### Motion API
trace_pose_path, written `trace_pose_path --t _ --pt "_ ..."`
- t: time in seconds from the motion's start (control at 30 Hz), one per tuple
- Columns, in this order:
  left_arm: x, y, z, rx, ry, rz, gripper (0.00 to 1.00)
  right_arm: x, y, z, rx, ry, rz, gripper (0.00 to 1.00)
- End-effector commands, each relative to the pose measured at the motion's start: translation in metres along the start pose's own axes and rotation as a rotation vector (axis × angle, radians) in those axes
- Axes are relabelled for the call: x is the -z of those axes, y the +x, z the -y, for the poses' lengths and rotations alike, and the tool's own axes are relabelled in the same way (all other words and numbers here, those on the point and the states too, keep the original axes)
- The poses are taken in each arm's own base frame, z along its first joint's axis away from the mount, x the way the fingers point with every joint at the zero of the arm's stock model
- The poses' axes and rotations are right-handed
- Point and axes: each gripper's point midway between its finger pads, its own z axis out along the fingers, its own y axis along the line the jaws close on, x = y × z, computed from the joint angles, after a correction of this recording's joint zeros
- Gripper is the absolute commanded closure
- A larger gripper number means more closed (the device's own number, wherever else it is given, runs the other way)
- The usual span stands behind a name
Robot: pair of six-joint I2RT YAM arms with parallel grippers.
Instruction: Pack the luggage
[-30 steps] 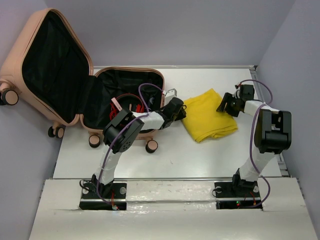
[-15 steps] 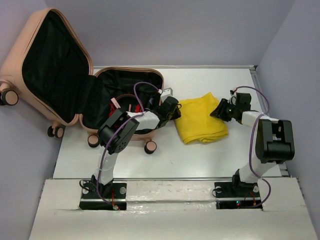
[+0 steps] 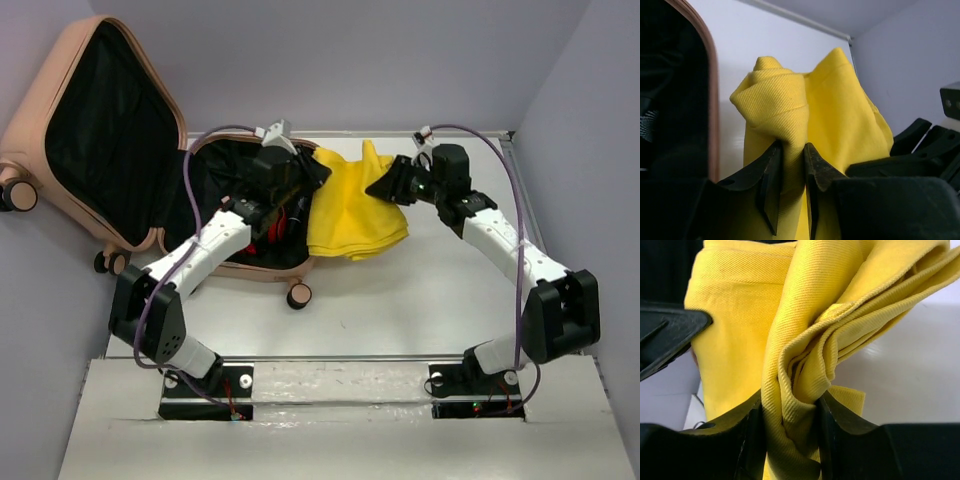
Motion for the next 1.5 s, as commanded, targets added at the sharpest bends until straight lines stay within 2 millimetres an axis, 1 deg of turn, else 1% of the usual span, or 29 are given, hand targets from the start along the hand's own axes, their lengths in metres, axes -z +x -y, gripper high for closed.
trace_pose_path --t 0.0,0.03,0.07,0.1,0.17,0.2,0.23,0.27,0.3,0.33,0.37,0.43,0.47,0.5,0.53,0.57,0.67,0.7,0.77,0.8,0.83,1.03,1.13,1.17,1.2,1.27,1.3,1.33,1.47 --pt "0.044 -0.102 0.022 -0.012 0.07 0.191 0.94 -0.018 -0.031 -0.079 0.038 -0.166 0.05 0.93" --pt "0.053 -0.131 0.003 -0.009 0.022 0.244 0.94 -0.022 -0.045 -0.098 0.057 -0.199 0.071 0.93" --pt "0.057 -0.129 0.006 -0.015 0.029 0.229 0.94 -0.031 -0.046 -0.106 0.063 -0.213 0.063 0.93" --pt "0.069 -0.153 -0.021 -0.008 -0.026 0.273 0.94 -0.041 -0.044 -0.113 0.054 -0.225 0.05 0.93" --pt "0.082 -0.176 -0.052 -0.005 -0.106 0.315 0.94 -0.08 -0.021 -0.122 0.045 -0.235 -0.015 0.93" --pt "0.093 -0.194 -0.084 0.01 -0.183 0.35 0.94 -0.09 -0.03 -0.138 0.051 -0.253 0.005 0.93" --pt "0.099 -0.202 -0.099 0.008 -0.225 0.369 0.94 -0.118 -0.006 -0.136 0.036 -0.249 -0.053 0.93" --pt "0.106 -0.213 -0.114 0.014 -0.27 0.401 0.94 -0.132 0.001 -0.139 0.026 -0.254 -0.074 0.93" --pt "0.114 -0.225 -0.137 0.03 -0.322 0.431 0.94 -0.14 -0.007 -0.157 0.02 -0.286 -0.059 0.93" --pt "0.124 -0.242 -0.153 0.035 -0.379 0.484 0.94 -0.153 0.006 -0.166 0.015 -0.294 -0.079 0.93" --pt "0.125 -0.242 -0.175 0.053 -0.446 0.471 0.94 -0.182 0.027 -0.151 -0.009 -0.251 -0.111 0.93" --pt "0.134 -0.255 -0.2 0.047 -0.55 0.495 0.7 -0.201 0.029 -0.169 -0.001 -0.301 -0.116 0.78" --pt "0.144 -0.273 -0.201 0.018 -0.584 0.521 0.54 -0.225 0.058 -0.147 0.003 -0.25 -0.189 0.52" --pt "0.145 -0.27 -0.207 0.007 -0.616 0.491 0.32 -0.232 0.067 -0.148 0.032 -0.236 -0.21 0.38" --pt "0.15 -0.274 -0.206 -0.012 -0.634 0.497 0.01 -0.231 0.061 -0.149 0.055 -0.203 -0.228 0.23" --pt "0.163 -0.282 -0.193 -0.051 -0.63 0.519 0.01 -0.239 0.064 -0.135 0.103 -0.152 -0.227 0.18" --pt "0.178 -0.276 -0.166 -0.096 -0.576 0.518 0.01 -0.231 0.053 -0.133 0.15 -0.111 -0.203 0.13" --pt "0.199 -0.276 -0.143 -0.129 -0.555 0.55 0.01 -0.228 0.045 -0.136 0.172 -0.106 -0.18 0.13" --pt "0.22 -0.26 -0.134 -0.145 -0.557 0.567 0.01 -0.215 0.028 -0.149 0.205 -0.12 -0.143 0.09" --pt "0.25 -0.257 -0.113 -0.164 -0.533 0.629 0.01 -0.211 0.023 -0.154 0.227 -0.128 -0.132 0.09" --pt "0.265 -0.253 -0.111 -0.168 -0.552 0.655 0.01 -0.203 0.015 -0.162 0.239 -0.14 -0.121 0.09" --pt "0.377 -0.199 -0.151 -0.137 -0.916 0.844 0.05 -0.161 -0.002 -0.191 0.295 -0.211 -0.104 0.08" --pt "0.426 -0.168 -0.186 -0.098 -1.175 0.929 0.05 -0.114 -0.014 -0.215 0.357 -0.277 -0.077 0.09" --pt "0.43 -0.163 -0.195 -0.095 -1.23 0.929 0.05 -0.118 -0.004 -0.206 0.35 -0.26 -0.104 0.11" --pt "0.435 -0.158 -0.2 -0.093 -1.264 0.941 0.05 -0.096 -0.013 -0.216 0.382 -0.282 -0.073 0.13" --pt "0.434 -0.145 -0.222 -0.099 -1.362 0.918 0.04 -0.087 0.006 -0.202 0.387 -0.273 -0.111 0.16" --pt "0.429 -0.148 -0.229 -0.109 -1.386 0.919 0.04 -0.068 0.003 -0.209 0.405 -0.303 -0.093 0.16" --pt "0.429 -0.149 -0.236 -0.105 -1.423 0.92 0.04 -0.07 0.022 -0.192 0.398 -0.282 -0.125 0.16" --pt "0.411 -0.174 -0.253 -0.067 -1.46 0.891 0.03 -0.055 0.043 -0.172 0.391 -0.261 -0.144 0.1"
